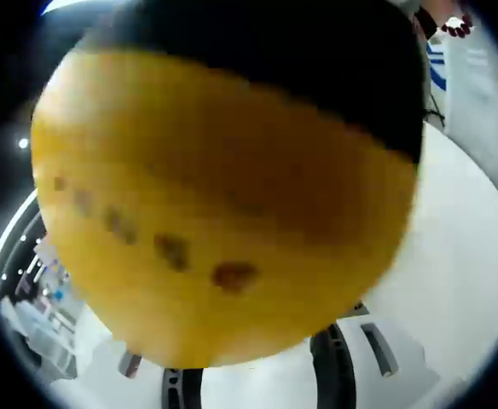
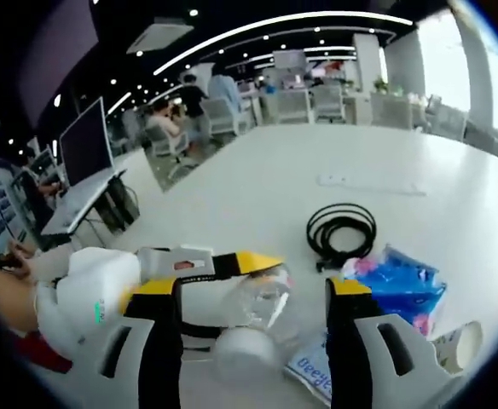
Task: Arrange the tabletop items into an orderly group along one side of the table until the central work area is clear of visible clutter.
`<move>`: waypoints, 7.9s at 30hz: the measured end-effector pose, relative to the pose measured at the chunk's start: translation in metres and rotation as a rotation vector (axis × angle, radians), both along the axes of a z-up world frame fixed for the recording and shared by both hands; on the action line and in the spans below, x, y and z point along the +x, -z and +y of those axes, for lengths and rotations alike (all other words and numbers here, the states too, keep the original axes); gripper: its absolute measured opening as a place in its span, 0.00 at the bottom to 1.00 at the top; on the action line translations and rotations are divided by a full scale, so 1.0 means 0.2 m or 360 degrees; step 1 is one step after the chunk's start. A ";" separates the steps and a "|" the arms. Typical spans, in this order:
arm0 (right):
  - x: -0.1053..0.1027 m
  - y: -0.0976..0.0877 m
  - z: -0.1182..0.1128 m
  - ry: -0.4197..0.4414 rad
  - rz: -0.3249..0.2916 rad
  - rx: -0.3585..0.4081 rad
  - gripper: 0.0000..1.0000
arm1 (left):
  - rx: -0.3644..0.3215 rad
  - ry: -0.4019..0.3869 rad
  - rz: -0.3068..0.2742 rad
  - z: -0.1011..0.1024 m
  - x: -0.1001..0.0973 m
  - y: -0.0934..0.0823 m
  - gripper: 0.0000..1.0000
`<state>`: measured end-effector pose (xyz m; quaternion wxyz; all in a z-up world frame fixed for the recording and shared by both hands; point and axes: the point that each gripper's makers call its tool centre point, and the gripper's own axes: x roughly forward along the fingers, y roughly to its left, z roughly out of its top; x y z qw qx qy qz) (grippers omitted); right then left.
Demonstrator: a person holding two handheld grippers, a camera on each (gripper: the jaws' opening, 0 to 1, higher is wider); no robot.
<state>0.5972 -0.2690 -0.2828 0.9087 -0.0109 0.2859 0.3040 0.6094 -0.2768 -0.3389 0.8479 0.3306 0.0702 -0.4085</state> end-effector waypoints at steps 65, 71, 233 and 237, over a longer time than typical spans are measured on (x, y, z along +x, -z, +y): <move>-0.46 -0.58 -0.08 -0.0979 -0.0279 0.0832 0.79 | -0.0723 0.0698 0.0980 -0.16 -0.58 -0.61 0.36; -0.51 -0.65 -0.06 -0.1060 -0.0266 0.0898 0.59 | -0.0702 0.0761 0.0989 -0.17 -0.63 -0.69 0.36; -0.87 -1.05 0.11 -0.1418 -0.0444 0.0752 0.37 | -0.1106 0.0646 0.0568 -0.08 -0.91 -1.17 0.37; -0.85 -1.04 0.11 -0.1408 -0.0473 0.0717 0.36 | -0.1050 0.0636 0.0572 -0.08 -0.90 -1.15 0.38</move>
